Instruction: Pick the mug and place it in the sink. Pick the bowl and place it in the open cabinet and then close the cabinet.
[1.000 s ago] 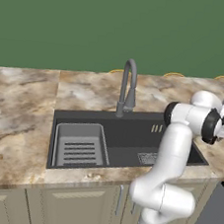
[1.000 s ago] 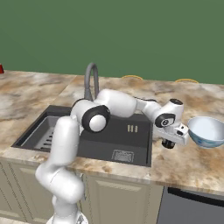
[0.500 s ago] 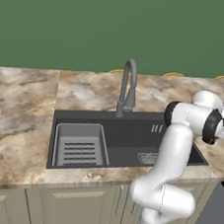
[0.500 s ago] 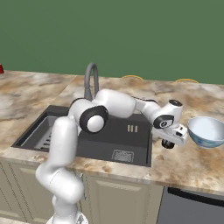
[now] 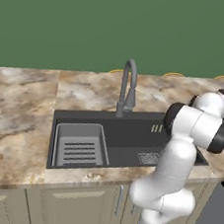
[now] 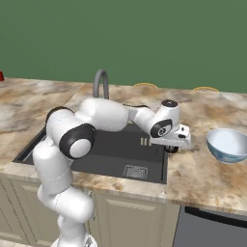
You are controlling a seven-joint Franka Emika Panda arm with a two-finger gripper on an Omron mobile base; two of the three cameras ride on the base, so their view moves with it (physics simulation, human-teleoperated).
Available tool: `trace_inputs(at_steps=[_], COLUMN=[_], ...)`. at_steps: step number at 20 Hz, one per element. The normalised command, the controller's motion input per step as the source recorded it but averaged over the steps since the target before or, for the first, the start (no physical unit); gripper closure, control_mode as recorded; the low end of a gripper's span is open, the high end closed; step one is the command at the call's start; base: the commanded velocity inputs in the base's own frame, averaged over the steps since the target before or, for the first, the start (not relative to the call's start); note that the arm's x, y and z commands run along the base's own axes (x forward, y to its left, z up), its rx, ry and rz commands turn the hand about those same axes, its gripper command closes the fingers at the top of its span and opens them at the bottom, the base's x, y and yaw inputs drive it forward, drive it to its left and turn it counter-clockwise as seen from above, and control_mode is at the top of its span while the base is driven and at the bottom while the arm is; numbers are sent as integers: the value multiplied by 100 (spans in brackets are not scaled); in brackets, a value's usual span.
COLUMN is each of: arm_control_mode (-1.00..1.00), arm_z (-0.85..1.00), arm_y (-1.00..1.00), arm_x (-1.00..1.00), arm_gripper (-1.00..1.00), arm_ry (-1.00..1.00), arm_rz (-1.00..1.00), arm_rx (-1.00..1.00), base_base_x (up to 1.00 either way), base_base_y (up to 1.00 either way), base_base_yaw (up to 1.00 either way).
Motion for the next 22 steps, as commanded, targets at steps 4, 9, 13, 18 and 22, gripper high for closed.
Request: trace_inputs(at_steps=[4, 9, 13, 18, 22], arm_control_mode=[-100, -100, -100, -100, -100], arm_z=[33, 35, 11, 0, 0], arm_y=[60, 62, 57, 44, 37], arm_x=[-11, -1, 0, 0, 7], arm_gripper=[100, 100, 100, 100, 100], arm_ry=[0, -4, 0, 0, 0], arm_rz=[42, 43, 39, 33, 26], arm_rx=[0, 0, 0, 0, 0], base_base_x=[0, 0, 0, 0, 0], base_base_y=[0, 0, 0, 0, 0], base_base_yaw=[0, 0, 0, 0, 0])
